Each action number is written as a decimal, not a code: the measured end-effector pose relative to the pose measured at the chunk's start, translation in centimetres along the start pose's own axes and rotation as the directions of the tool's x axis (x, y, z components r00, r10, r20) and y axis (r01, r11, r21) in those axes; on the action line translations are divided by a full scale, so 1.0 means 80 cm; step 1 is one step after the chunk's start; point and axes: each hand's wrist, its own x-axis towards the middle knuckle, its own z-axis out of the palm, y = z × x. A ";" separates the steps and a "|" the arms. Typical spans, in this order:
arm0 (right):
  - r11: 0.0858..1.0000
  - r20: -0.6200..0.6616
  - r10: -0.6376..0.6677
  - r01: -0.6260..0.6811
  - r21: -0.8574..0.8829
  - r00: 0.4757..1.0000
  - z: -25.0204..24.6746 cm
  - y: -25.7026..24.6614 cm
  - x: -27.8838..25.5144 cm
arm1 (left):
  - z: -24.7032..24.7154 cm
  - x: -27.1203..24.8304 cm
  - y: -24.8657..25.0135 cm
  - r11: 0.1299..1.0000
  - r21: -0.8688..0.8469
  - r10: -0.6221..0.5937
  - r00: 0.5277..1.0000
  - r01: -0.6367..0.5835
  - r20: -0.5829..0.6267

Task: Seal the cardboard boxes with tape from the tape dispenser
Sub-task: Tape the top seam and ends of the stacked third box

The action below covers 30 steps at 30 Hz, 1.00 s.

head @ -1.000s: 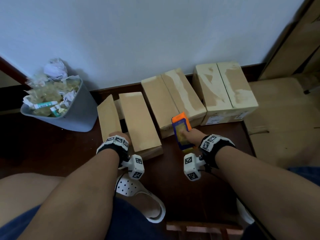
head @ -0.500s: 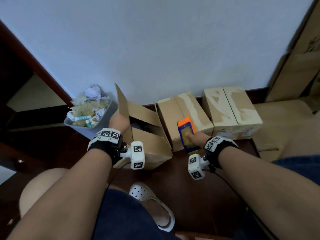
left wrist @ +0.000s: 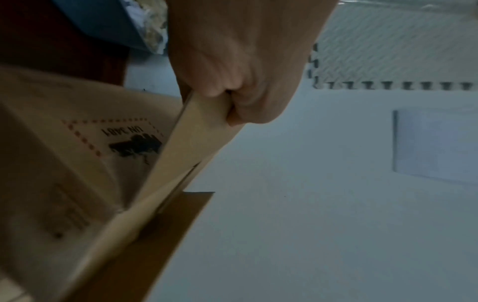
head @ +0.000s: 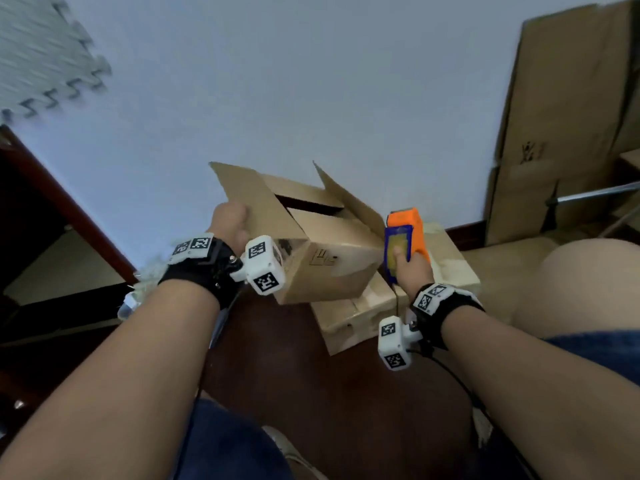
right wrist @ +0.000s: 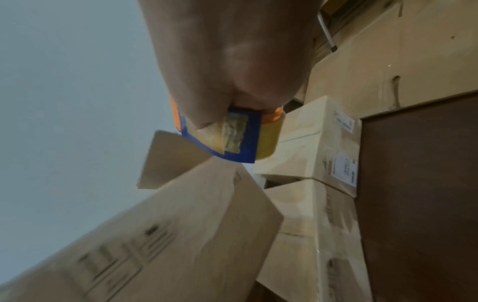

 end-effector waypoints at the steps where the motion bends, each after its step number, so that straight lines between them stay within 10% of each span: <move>1: 1.000 -0.027 -0.016 0.016 0.024 1.000 -0.010 -0.005 0.006 | 0.007 0.002 -0.008 1.000 0.007 -0.024 1.000 0.023 0.008; 9: 0.999 -0.022 -0.039 0.038 -0.028 0.999 -0.060 0.000 0.046 | 0.143 -0.026 -0.102 0.959 0.120 -0.278 0.934 0.257 0.225; 13: 0.998 -0.049 -0.044 0.042 -0.043 0.998 -0.072 0.025 0.061 | 0.233 0.000 -0.130 0.903 0.414 -0.059 0.923 -0.112 0.380; 17: 0.999 -0.171 0.023 -0.030 -0.042 0.985 -0.091 0.050 0.081 | 0.276 -0.002 -0.146 0.515 0.683 -0.100 0.754 -0.519 0.649; 23: 0.996 -0.135 -0.038 0.027 -0.085 0.990 -0.101 0.046 0.107 | 0.260 0.027 -0.183 0.246 0.678 -0.254 0.629 -0.692 0.735; 30: 0.747 0.333 -0.143 0.322 -0.581 0.932 -0.038 0.065 0.107 | 0.247 0.062 -0.196 0.265 0.618 -0.190 0.589 -0.740 0.786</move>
